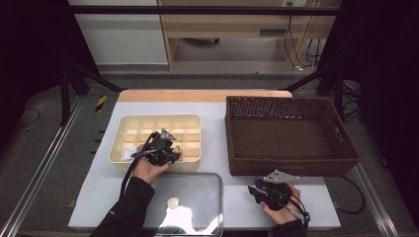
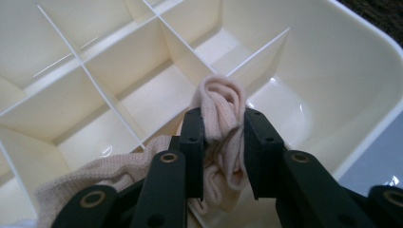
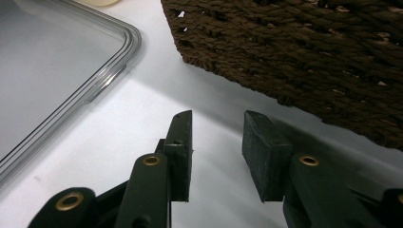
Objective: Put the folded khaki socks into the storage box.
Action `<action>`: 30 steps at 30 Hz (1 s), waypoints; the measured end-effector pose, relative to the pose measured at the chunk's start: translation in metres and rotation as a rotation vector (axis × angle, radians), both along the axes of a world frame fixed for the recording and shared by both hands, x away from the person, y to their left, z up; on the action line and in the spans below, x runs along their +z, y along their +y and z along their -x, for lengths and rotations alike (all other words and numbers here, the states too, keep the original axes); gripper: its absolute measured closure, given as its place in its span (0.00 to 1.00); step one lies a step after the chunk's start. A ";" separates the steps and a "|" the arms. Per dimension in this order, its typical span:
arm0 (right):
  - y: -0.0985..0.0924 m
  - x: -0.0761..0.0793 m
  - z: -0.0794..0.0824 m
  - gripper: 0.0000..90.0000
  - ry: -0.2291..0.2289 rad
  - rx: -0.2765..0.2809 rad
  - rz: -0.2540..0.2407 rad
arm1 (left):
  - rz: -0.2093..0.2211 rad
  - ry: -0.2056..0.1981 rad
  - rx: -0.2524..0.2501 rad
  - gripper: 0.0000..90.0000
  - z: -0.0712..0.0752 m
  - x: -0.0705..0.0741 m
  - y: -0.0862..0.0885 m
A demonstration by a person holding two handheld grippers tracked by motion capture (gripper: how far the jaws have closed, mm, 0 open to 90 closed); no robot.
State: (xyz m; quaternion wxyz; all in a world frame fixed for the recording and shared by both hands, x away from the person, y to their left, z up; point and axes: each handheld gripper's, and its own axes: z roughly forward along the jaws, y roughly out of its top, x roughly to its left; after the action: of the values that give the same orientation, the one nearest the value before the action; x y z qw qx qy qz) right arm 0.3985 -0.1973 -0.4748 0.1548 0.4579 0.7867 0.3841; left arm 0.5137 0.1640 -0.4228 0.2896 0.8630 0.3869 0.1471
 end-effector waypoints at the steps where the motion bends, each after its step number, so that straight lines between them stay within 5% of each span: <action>1: 0.000 0.000 0.000 0.71 0.004 -0.001 -0.001 | 0.000 0.000 0.000 0.78 0.000 0.000 0.000; 8: 0.002 0.001 0.000 0.71 0.002 0.004 -0.001 | 0.029 0.012 0.014 0.74 -0.001 0.000 0.002; 16: 0.006 0.003 0.000 0.69 -0.010 0.012 -0.013 | 0.081 -0.090 0.012 0.62 0.015 0.017 0.008; 19: 0.008 0.004 0.000 0.68 -0.014 0.021 -0.027 | 0.156 -0.141 0.008 0.59 0.026 0.031 0.019; 30: 0.020 0.011 0.000 0.66 -0.047 0.056 -0.085 | 0.239 -0.224 0.019 0.55 0.056 0.036 0.065</action>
State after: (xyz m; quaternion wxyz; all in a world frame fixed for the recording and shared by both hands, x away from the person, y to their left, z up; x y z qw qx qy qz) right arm 0.3984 -0.1772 -0.4640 0.1426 0.4326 0.7785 0.4319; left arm 0.4573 0.2291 -0.3866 0.4302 0.7968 0.3752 0.1983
